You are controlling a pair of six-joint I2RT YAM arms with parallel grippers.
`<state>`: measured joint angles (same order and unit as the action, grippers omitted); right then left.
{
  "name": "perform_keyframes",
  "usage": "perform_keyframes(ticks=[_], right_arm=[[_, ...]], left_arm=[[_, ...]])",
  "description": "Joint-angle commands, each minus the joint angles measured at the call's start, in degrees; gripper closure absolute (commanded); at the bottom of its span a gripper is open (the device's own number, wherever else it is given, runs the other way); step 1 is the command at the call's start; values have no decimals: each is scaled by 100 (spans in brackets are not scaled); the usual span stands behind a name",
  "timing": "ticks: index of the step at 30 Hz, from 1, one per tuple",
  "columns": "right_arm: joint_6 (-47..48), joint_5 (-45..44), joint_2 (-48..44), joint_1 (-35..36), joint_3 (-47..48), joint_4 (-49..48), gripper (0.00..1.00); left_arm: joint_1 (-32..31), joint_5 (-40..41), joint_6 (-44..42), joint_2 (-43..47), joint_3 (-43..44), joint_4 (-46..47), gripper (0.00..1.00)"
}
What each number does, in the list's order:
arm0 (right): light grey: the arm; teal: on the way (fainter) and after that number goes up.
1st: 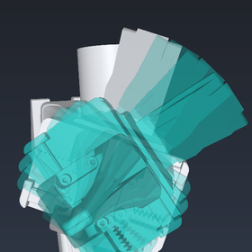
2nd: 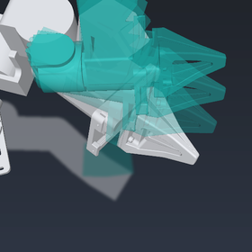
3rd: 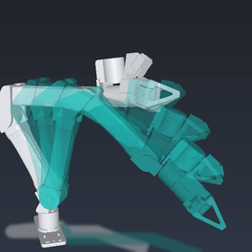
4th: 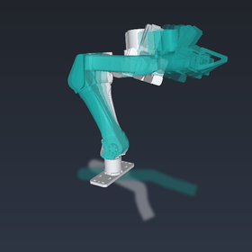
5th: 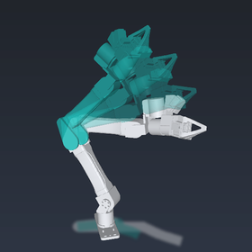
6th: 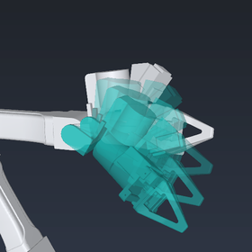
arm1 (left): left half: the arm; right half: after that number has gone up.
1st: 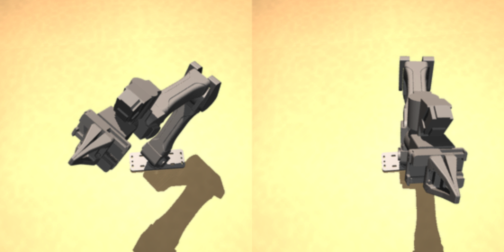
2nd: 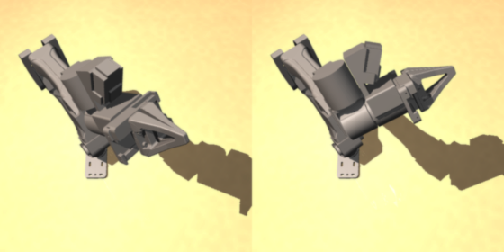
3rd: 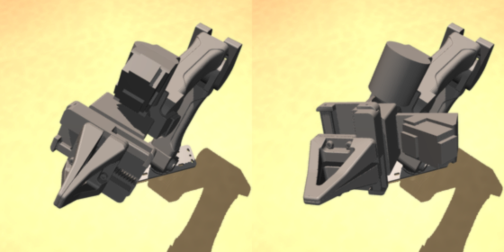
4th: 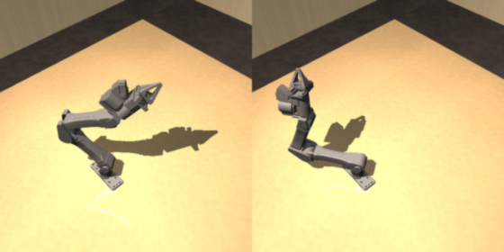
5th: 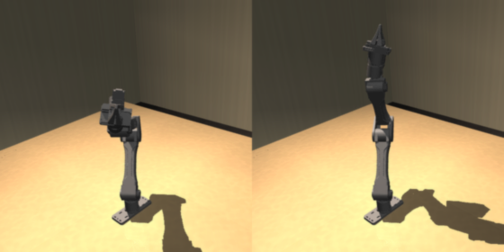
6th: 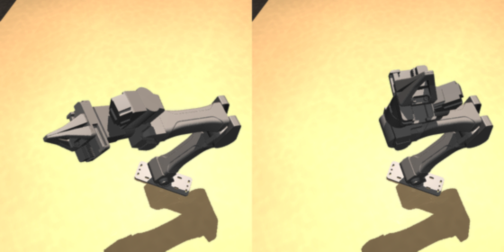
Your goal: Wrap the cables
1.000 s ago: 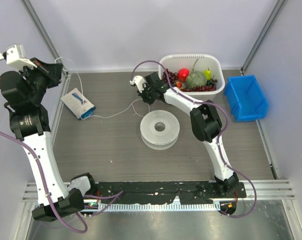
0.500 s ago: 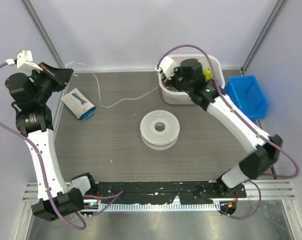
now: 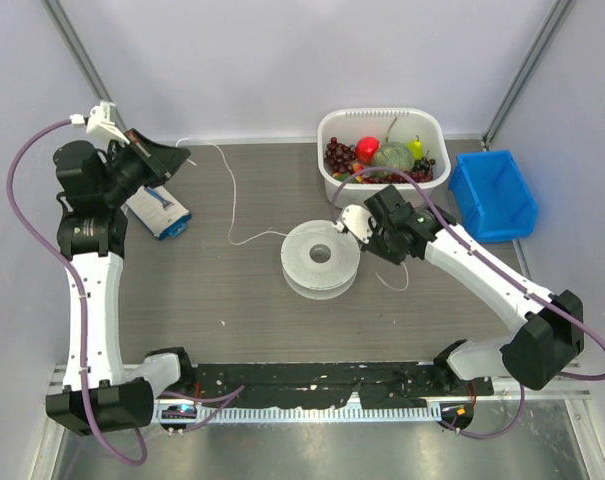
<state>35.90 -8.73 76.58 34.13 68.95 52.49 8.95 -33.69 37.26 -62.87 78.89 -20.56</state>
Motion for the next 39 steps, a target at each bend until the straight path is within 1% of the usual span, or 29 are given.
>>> perform_keyframes(ticks=[1,5,6,8,10,11,12,13,14,17,20,23,25,28,30,31,32,36,38,39], right_arm=[[-531,705,-46,50,-241,385,99],[-619,785,173,50,-347,183,92],[-637,759,200,41,-356,78,89],[-637,584,305,-64,-408,-115,86],[-567,670,410,-362,-400,-203,80],[-532,749,524,-650,-321,-204,70],[-531,985,586,-966,-268,-169,68],[-523,1083,717,-1100,-94,-99,64],[-514,1284,779,-1380,21,32,60],[-531,1882,807,-1760,390,288,52],[-523,2156,535,-1901,313,341,51],[-671,2402,227,-1997,154,183,50],[-978,2595,182,-2242,163,26,50],[-1934,2998,252,-2612,128,-318,51],[-2278,3271,174,-2762,-99,-694,51],[-2307,3412,139,-2771,-188,-775,51],[-2211,3709,8,-2763,-415,-949,51],[-1649,4089,-274,-2763,-962,-1451,52],[-1201,4361,-284,-2763,-1094,-1531,52],[-808,4623,-257,-2771,-1129,-1514,52]], left_arm=[[-130,135,-131,-50,-111,-36,100],[-183,249,-131,-102,-155,-106,100],[-174,258,-131,-120,-155,-124,100],[-192,267,-96,-146,-172,-124,100],[-218,284,-61,-173,-190,-124,100],[-210,284,-60,-182,-190,-124,100],[-227,284,-52,-190,-199,-124,100],[-218,293,-69,-199,-199,-124,100],[-227,302,-78,-208,-199,-124,100],[-236,328,-87,-199,-208,-124,100],[-245,337,-78,-217,-243,-124,100],[-236,319,-87,-208,-269,-115,100],[-236,328,-95,-199,-287,-107,100],[-236,328,-96,-199,-269,-107,100],[-236,328,-96,-182,-269,-106,100],[-236,328,-96,-182,-269,-106,100],[-236,346,-122,-164,-278,-115,100],[-236,337,-139,-147,-304,-115,100],[-245,302,-122,-181,-313,-89,100],[-253,293,-105,-199,-313,-71,100]])
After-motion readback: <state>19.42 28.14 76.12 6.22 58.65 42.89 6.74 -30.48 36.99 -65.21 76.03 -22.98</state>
